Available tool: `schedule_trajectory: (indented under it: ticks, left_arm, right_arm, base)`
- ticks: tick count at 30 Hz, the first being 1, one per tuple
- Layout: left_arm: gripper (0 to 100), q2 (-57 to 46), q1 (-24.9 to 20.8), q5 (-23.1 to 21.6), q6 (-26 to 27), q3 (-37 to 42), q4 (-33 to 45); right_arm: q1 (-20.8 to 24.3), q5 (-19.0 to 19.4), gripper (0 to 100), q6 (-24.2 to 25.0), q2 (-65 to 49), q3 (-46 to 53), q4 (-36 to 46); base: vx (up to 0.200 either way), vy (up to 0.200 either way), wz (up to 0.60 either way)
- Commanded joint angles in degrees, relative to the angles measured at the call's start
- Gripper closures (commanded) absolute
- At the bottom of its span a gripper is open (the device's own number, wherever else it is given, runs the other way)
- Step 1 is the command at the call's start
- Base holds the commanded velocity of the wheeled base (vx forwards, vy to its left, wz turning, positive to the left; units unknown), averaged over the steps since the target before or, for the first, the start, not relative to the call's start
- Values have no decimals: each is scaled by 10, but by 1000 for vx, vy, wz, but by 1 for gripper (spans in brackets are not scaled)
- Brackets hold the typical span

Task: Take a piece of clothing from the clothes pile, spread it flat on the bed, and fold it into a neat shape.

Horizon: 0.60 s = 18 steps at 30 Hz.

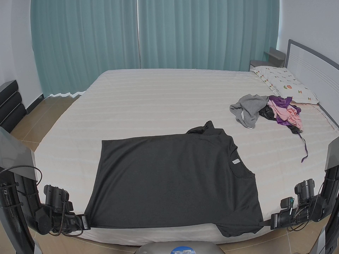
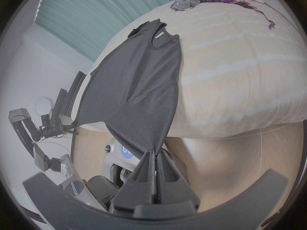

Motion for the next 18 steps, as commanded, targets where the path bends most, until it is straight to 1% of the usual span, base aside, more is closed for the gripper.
schedule_trajectory:
  ticks: [1, 6, 7, 9, 11, 18]
  left_arm:
    - [100, 4, -1, 0, 17, 19, 4]
    - [100, 3, 0, 4, 18, 20, 8]
    - [100, 0, 0, 4, 19, 20, 15]
    - [100, -2, 0, 4, 28, 20, 27]
    - [100, -6, 0, 5, 43, 20, 47]
    - [100, -20, 0, 6, 49, 20, 62]
  right_arm:
    - [-5, -1, 100, -1, -24, 10, 15]
    - [-13, -2, 100, -20, -28, 10, 38]
    - [-16, -2, 100, -38, -32, 10, 52]
    - [-18, -2, 100, -53, -37, 10, 67]
    - [-21, -2, 100, -65, -47, 10, 83]
    - [-23, 3, 100, -100, -92, 10, 147]
  base:
    - [0, 0, 0]
    - [0, 0, 0]
    - [0, 0, 0]
    - [0, 0, 0]
    - [0, 0, 0]
    - [0, 0, 0]
